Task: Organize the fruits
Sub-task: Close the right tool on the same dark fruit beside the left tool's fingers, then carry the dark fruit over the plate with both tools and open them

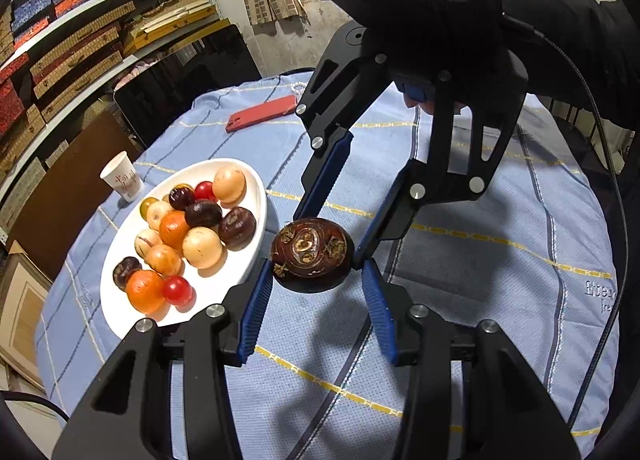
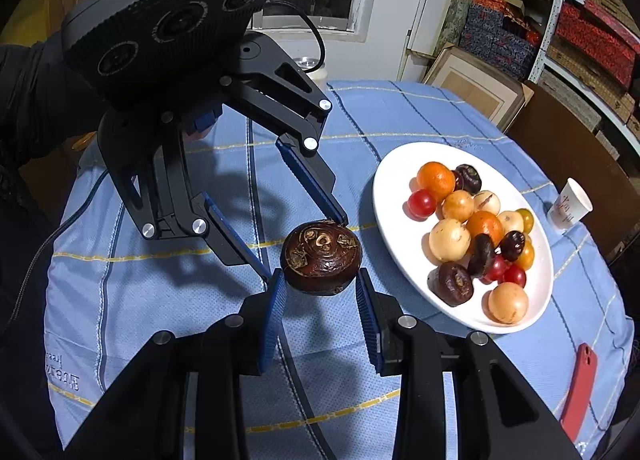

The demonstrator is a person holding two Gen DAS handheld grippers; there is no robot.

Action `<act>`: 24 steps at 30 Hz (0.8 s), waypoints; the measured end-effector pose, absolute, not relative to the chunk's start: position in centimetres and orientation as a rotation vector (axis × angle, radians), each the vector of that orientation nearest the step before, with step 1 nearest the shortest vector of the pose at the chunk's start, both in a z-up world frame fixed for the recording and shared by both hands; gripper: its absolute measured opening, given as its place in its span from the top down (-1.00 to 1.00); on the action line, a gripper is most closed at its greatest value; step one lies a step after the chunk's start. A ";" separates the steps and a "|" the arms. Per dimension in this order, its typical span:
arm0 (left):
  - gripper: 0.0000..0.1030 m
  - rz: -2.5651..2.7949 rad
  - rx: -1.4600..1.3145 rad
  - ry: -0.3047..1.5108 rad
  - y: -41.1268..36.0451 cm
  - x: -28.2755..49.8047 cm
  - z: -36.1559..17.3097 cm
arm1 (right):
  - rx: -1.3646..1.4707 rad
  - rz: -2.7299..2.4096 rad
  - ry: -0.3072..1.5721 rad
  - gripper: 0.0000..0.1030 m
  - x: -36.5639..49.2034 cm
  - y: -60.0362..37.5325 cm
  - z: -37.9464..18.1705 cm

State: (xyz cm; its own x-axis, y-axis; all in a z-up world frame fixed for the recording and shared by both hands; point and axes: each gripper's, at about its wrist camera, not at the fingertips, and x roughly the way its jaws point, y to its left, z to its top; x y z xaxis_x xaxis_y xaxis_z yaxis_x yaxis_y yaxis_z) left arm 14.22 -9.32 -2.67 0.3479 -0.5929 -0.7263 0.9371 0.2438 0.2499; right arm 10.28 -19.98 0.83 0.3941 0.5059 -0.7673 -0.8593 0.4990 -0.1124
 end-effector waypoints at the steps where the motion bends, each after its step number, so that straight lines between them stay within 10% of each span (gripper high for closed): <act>1: 0.12 -1.116 0.749 0.545 -9.3 14.2 -2.3 | -0.556 0.920 0.734 0.30 10.2 -20.0 1.1; 24: 0.08 -0.977 0.695 0.509 -10.4 24.7 0.4 | -0.674 0.778 0.664 0.37 21.7 -20.0 3.3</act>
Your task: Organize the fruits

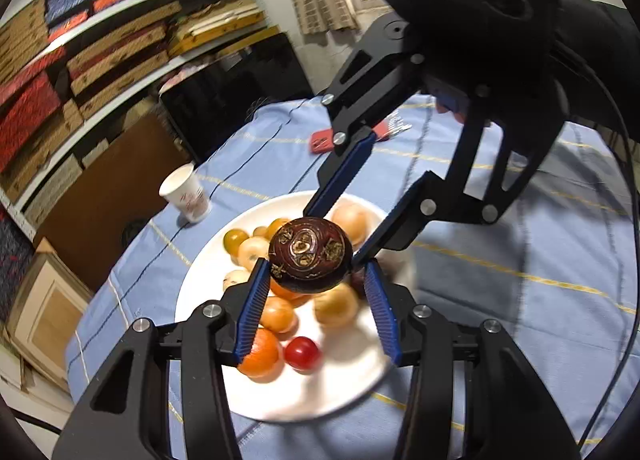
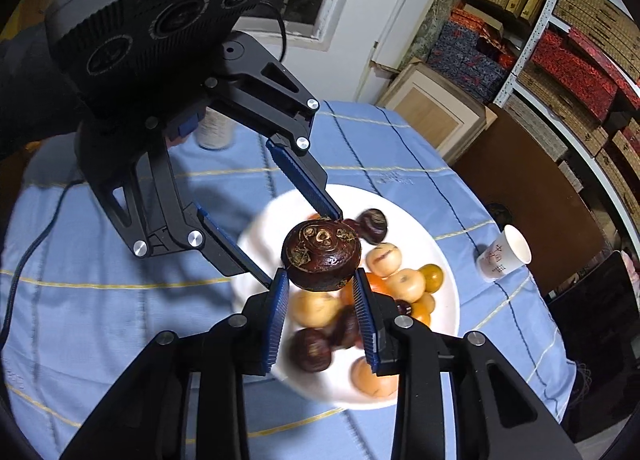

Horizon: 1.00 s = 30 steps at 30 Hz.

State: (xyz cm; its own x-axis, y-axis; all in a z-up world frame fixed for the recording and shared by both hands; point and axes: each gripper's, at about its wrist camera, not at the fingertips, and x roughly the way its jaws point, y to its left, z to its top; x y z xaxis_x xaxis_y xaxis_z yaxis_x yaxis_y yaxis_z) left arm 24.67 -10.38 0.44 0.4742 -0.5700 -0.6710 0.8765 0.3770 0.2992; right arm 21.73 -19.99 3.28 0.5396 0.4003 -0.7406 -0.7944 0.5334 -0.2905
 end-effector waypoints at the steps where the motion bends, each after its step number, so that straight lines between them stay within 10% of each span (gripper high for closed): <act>1: 0.08 -0.959 0.689 0.526 -10.5 25.5 -0.1 | -0.681 0.758 0.667 0.35 22.4 -19.9 2.7; 4: 0.07 -0.924 0.721 0.573 -10.8 26.9 -2.0 | -0.693 0.698 0.688 -0.10 23.5 -20.1 1.1; 10: 0.01 -0.879 0.653 0.596 -8.5 26.9 -1.9 | -0.599 0.687 0.672 -0.10 22.5 -22.6 1.8; 15: -0.75 -0.814 0.596 0.612 -7.2 23.9 -0.4 | -0.493 0.691 0.639 -0.14 19.8 -23.5 3.6; 19: -0.91 -0.741 0.474 0.644 -6.2 20.2 1.0 | -0.418 0.602 0.526 -0.91 14.1 -22.8 5.2; 30: -0.91 -0.414 0.165 0.635 -3.0 5.9 4.2 | -0.059 0.304 0.422 -0.93 -1.4 -22.2 5.2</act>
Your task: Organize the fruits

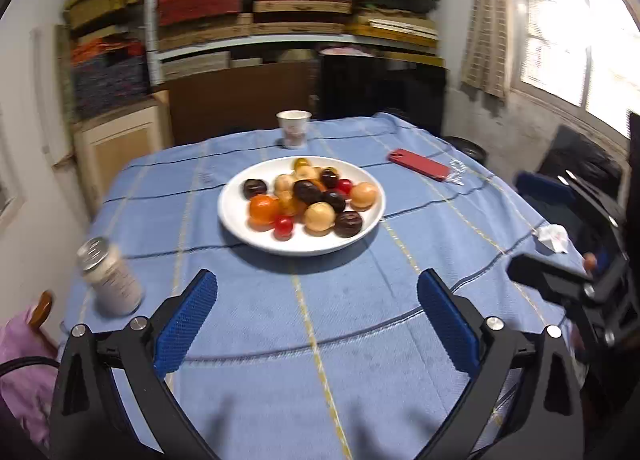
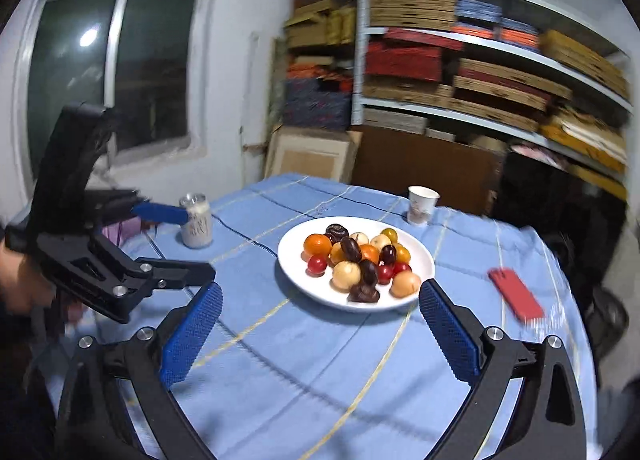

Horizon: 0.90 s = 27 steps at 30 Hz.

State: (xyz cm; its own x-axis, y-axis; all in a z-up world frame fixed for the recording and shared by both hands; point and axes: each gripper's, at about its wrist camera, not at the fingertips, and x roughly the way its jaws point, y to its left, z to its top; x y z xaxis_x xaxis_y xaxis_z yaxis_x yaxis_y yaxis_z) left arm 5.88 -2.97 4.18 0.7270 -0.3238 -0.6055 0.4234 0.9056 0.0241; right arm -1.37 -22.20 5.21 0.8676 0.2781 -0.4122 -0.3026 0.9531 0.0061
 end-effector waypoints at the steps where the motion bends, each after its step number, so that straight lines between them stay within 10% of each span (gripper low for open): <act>1: -0.91 -0.356 0.154 0.638 -2.8 4.7 4.5 | -0.039 0.276 0.422 -0.93 -2.3 -22.2 5.2; 27: -0.91 -0.192 0.086 0.580 -2.6 -12.1 5.2 | 0.088 -0.090 0.479 -0.93 -16.2 -23.2 3.2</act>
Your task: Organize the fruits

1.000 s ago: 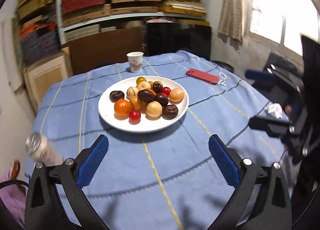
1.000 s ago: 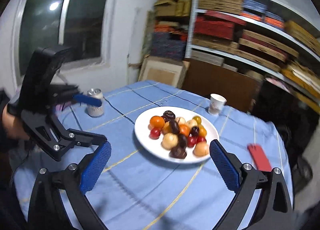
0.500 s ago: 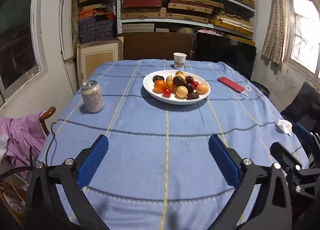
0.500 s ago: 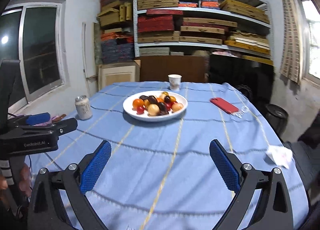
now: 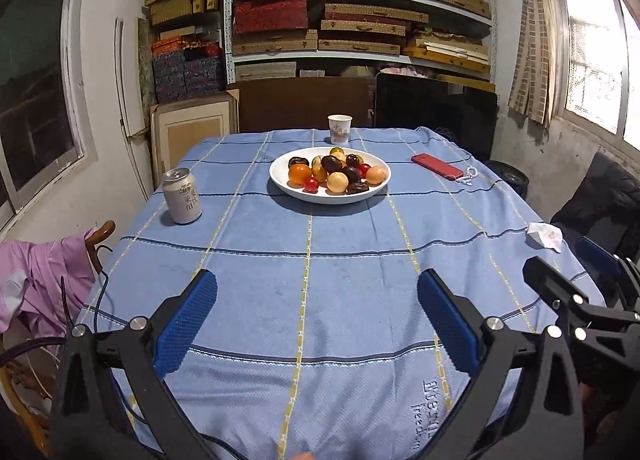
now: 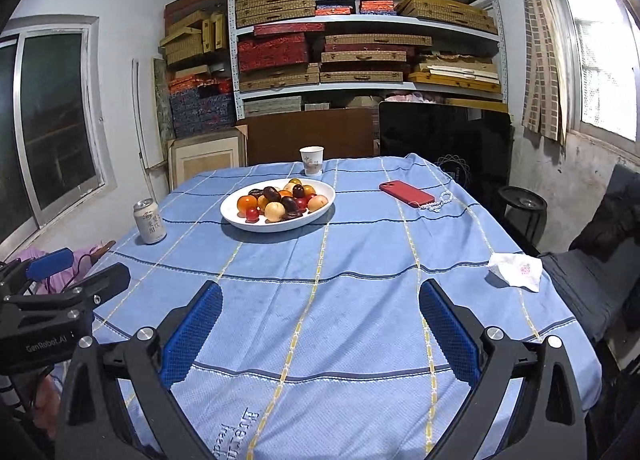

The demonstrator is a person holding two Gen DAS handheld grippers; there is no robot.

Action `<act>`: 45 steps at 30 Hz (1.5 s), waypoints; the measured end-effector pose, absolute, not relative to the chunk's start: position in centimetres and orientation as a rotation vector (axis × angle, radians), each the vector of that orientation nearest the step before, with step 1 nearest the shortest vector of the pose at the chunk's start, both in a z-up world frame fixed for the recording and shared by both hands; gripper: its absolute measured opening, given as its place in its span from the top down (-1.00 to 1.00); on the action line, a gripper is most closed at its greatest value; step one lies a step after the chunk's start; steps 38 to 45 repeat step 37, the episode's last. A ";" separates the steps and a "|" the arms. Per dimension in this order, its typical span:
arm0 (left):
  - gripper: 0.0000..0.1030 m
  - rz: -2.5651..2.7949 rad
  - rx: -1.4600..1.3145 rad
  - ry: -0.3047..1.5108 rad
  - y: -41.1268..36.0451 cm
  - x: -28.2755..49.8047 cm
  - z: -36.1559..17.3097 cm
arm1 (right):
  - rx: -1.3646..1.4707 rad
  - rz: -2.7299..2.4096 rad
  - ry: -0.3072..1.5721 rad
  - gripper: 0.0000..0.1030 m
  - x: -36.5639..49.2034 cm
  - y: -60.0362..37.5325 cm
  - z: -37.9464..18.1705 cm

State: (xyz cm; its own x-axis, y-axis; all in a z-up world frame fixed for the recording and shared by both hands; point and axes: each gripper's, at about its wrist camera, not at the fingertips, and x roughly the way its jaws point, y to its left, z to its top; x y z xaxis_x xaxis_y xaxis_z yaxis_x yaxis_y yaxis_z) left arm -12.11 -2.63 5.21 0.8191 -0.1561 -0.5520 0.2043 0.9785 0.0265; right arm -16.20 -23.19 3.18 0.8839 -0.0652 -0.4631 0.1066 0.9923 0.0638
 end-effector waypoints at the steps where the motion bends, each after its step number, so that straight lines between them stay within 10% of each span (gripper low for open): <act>1: -0.91 -0.182 0.094 0.574 -2.7 -12.2 5.2 | 0.081 -0.090 0.480 -0.93 -16.2 -23.2 3.2; 45: -0.91 -0.159 0.120 0.559 -2.8 -11.9 4.7 | 0.058 -0.097 0.499 -0.93 -16.4 -23.2 2.6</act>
